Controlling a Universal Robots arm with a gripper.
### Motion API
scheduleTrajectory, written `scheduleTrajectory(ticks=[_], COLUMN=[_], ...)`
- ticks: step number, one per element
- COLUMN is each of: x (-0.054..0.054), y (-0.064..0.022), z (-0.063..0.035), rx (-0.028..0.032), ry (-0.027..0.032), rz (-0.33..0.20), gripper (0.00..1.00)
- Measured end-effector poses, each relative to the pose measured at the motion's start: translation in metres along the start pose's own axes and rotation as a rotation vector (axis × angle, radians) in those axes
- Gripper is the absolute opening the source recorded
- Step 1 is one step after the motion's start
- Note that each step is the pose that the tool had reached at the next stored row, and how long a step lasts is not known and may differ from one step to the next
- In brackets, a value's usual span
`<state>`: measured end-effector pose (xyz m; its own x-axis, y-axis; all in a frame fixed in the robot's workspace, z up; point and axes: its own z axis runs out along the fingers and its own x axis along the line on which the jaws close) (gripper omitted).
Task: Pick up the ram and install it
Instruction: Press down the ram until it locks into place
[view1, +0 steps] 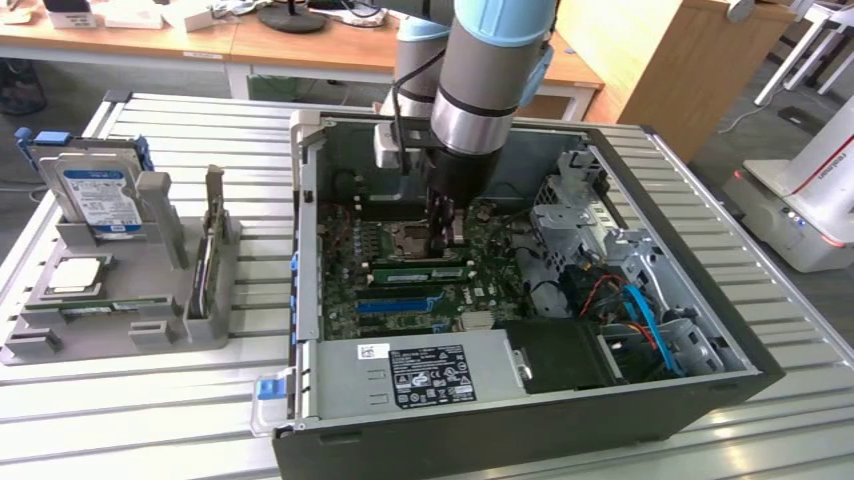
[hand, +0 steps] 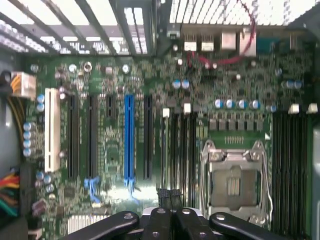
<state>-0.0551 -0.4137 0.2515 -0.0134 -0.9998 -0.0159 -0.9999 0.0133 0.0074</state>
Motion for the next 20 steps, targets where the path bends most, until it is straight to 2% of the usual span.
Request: scheduleTrajectory(ticks=[6, 12, 20], x=[0.0, 0.0, 0.0], y=[-0.0129, -0.0129, -0.0129], z=[-0.0001, -0.0004, -0.0094], rx=[-0.0001, 0.0, 0.0001], ry=[0.0001, 0.0001, -0.0002], rz=[0.0, 0.0, 0.0], gripper=[0.11, 0.11, 0.11])
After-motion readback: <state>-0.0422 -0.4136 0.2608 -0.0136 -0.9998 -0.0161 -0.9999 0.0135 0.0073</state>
